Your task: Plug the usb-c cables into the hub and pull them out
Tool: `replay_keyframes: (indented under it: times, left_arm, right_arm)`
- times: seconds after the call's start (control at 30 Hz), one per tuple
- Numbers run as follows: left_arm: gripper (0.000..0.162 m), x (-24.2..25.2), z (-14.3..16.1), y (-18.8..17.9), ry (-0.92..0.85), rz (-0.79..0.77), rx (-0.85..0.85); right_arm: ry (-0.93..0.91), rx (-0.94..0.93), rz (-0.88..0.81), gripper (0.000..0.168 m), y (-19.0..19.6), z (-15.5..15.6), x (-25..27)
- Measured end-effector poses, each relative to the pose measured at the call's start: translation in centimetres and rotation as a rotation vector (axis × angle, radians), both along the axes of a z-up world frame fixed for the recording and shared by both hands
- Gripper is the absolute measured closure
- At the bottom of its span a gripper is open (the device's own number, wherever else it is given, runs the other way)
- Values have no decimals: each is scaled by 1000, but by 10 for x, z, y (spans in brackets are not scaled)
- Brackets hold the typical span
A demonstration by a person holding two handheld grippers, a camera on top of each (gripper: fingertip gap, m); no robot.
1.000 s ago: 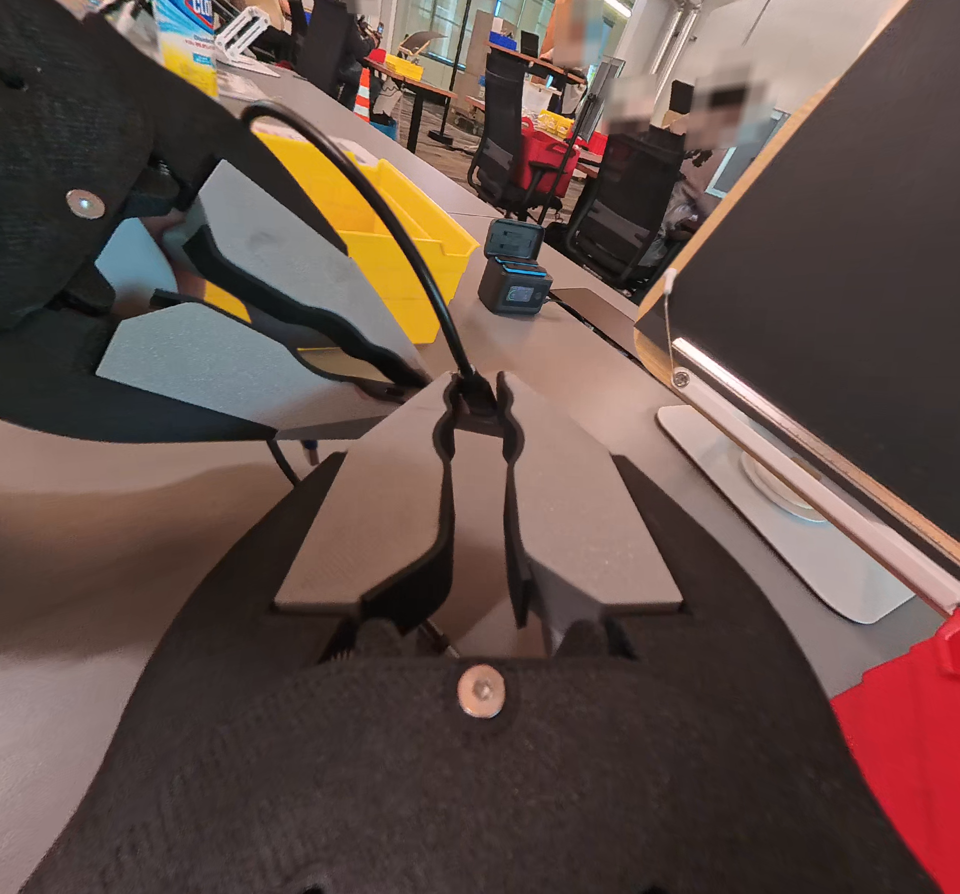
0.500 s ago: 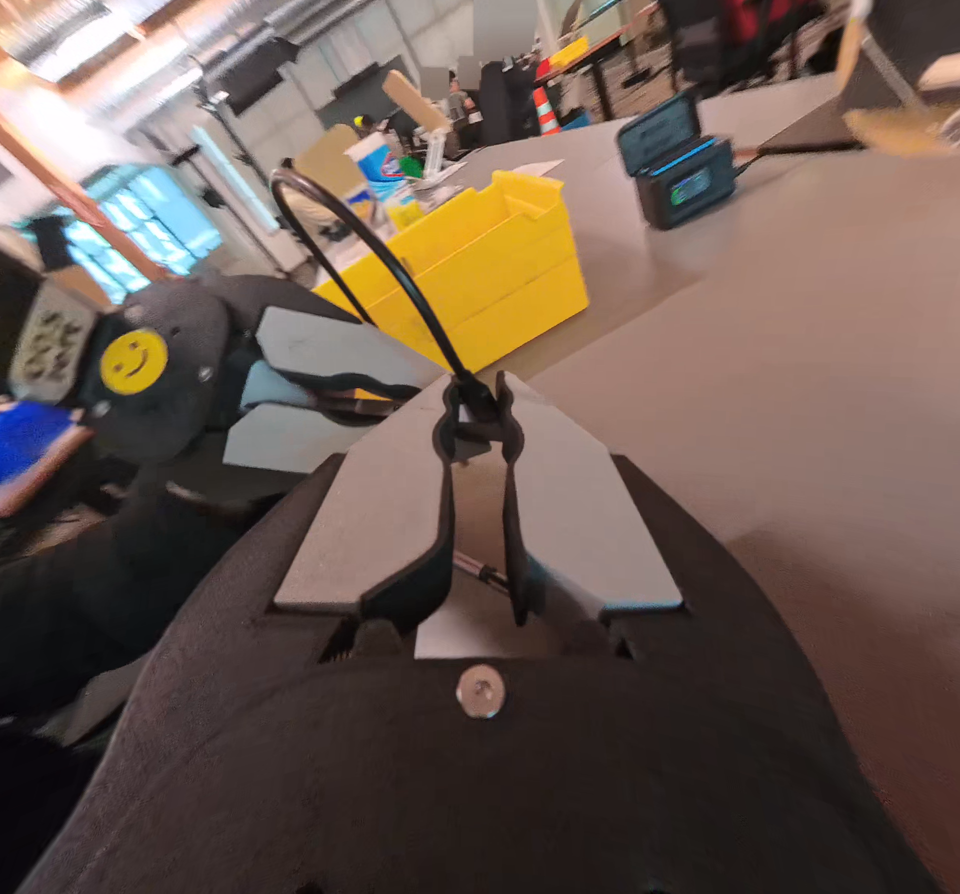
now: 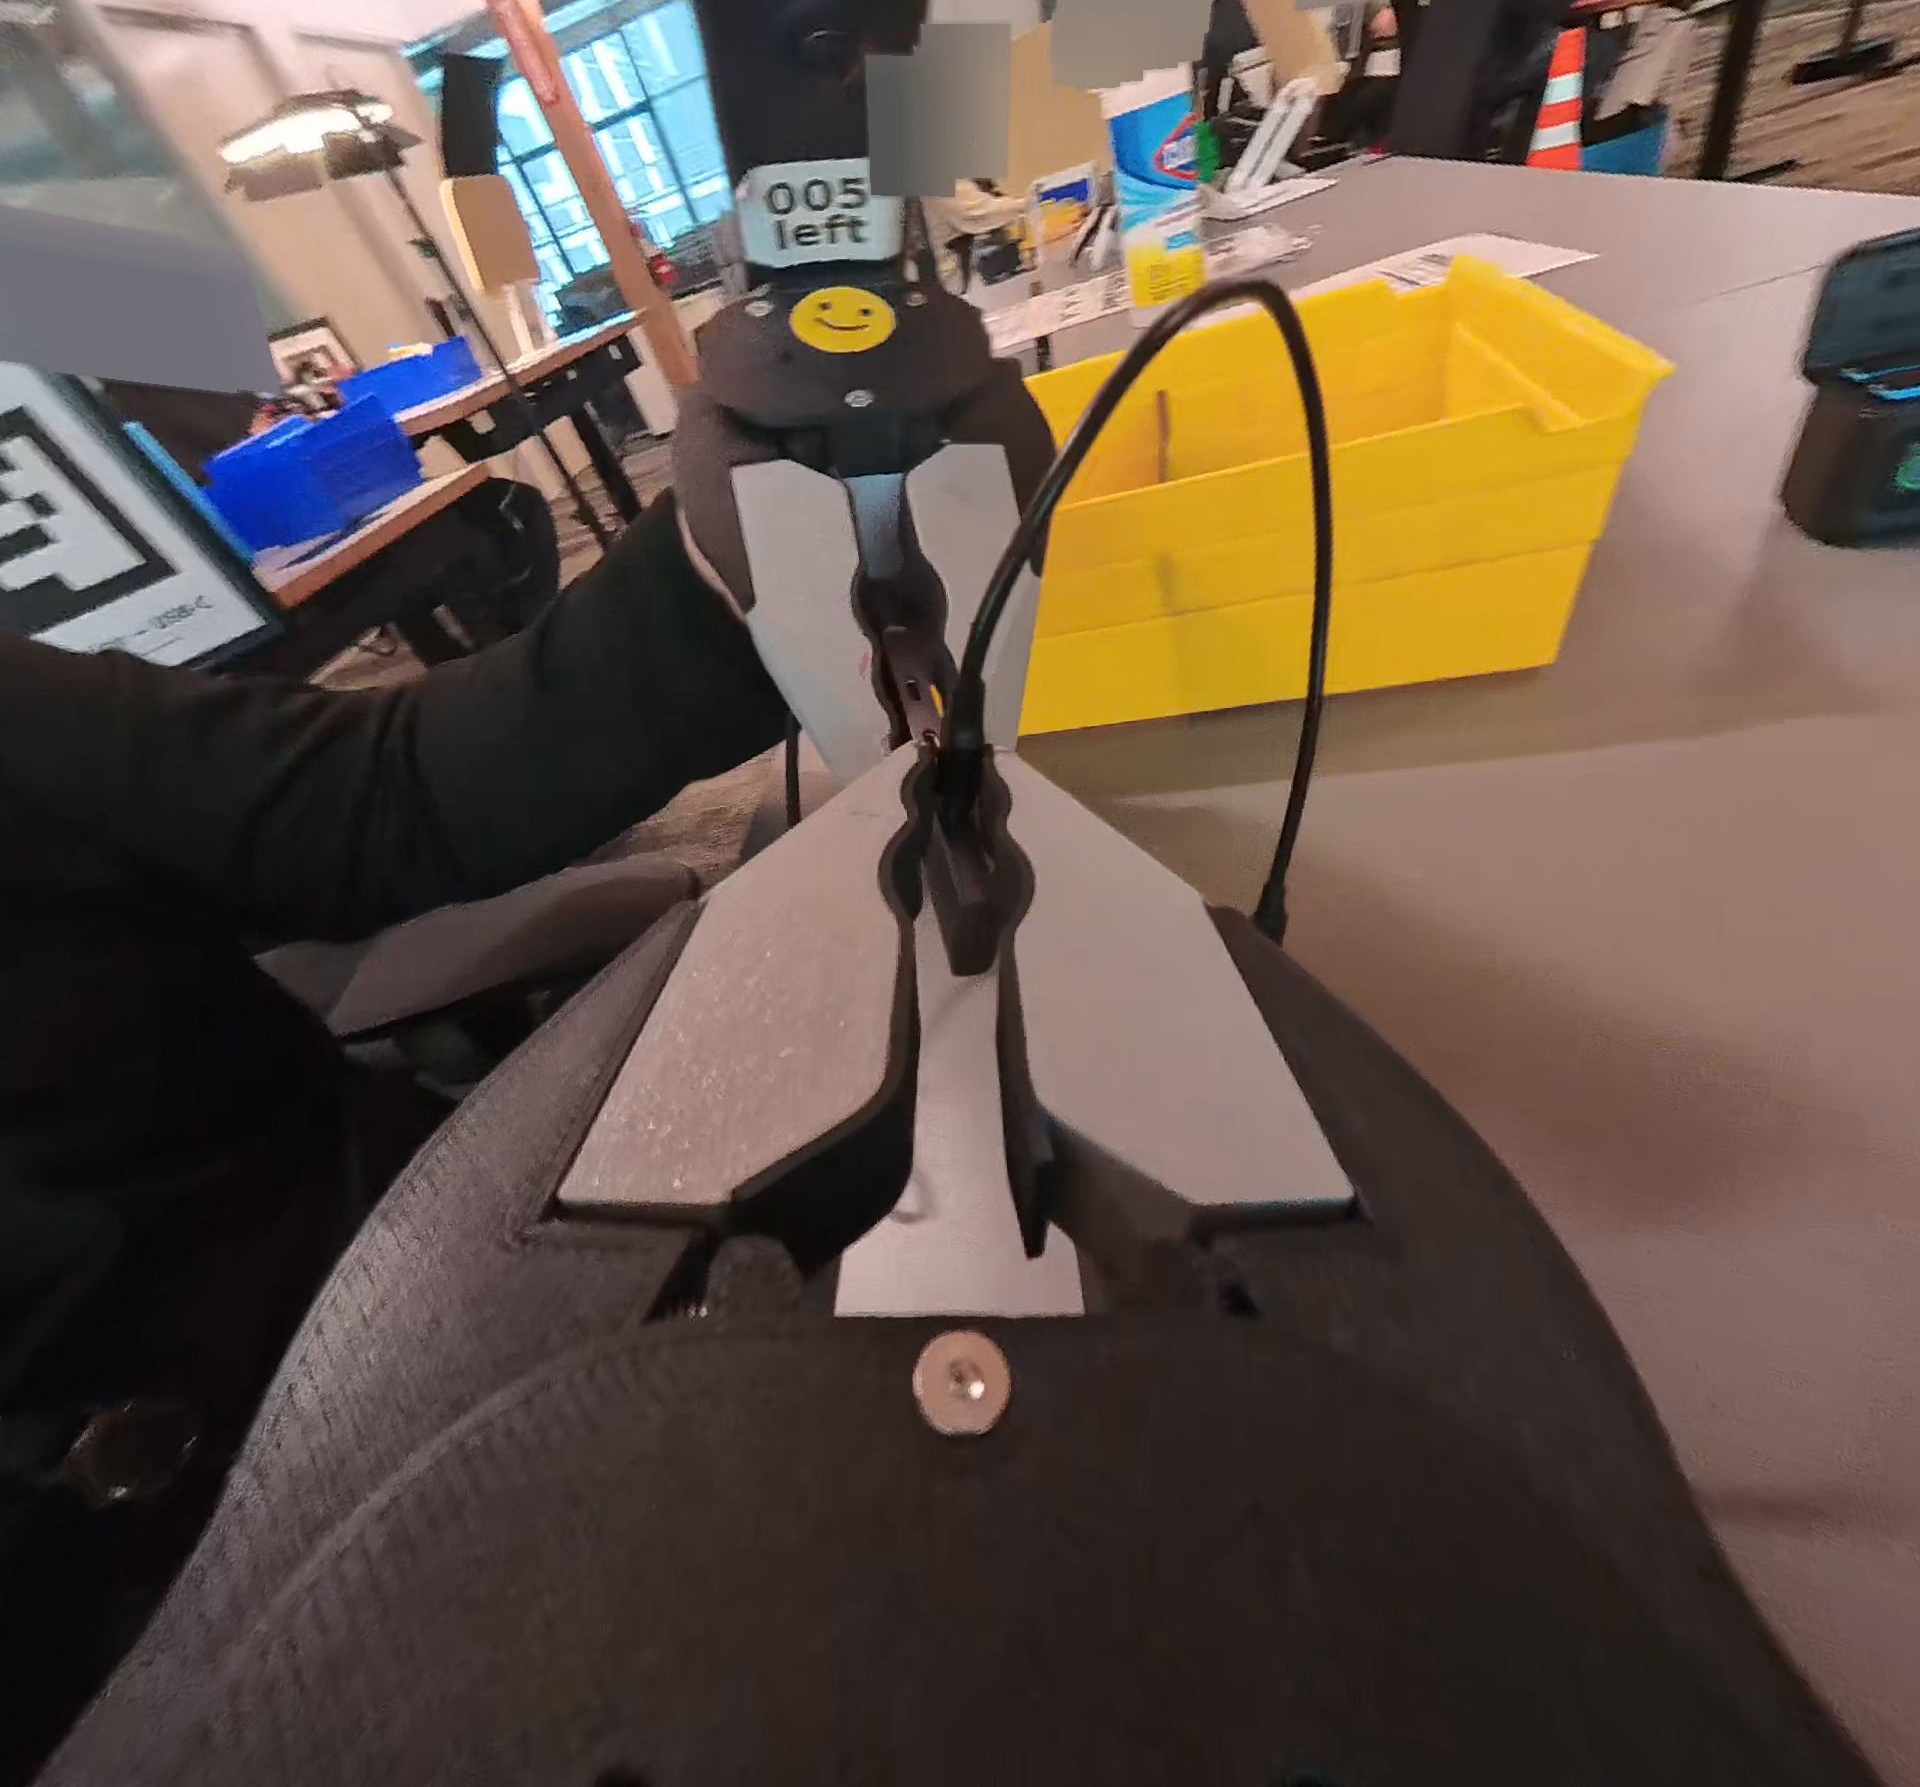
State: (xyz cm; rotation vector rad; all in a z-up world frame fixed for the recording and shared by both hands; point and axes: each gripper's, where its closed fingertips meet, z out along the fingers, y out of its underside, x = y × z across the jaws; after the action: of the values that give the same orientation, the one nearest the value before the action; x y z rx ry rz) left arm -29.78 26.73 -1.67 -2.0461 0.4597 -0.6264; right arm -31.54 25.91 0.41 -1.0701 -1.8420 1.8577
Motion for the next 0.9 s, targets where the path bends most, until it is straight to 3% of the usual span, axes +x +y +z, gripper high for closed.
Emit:
replay_keyframes:
  times: [0.33,0.5,0.9]
  left_arm:
    - [154,11,3,-11,-19,-35,14]
    - [154,10,6,-10,-24,-20,32]
    - [154,14,7,-1,-26,19,90]
  right_arm:
    - [-31,-50,153,159,-11,0,18]
    - [-18,-20,124,162,-8,0,16]
    - [-58,-171,151,164,-5,6,16]
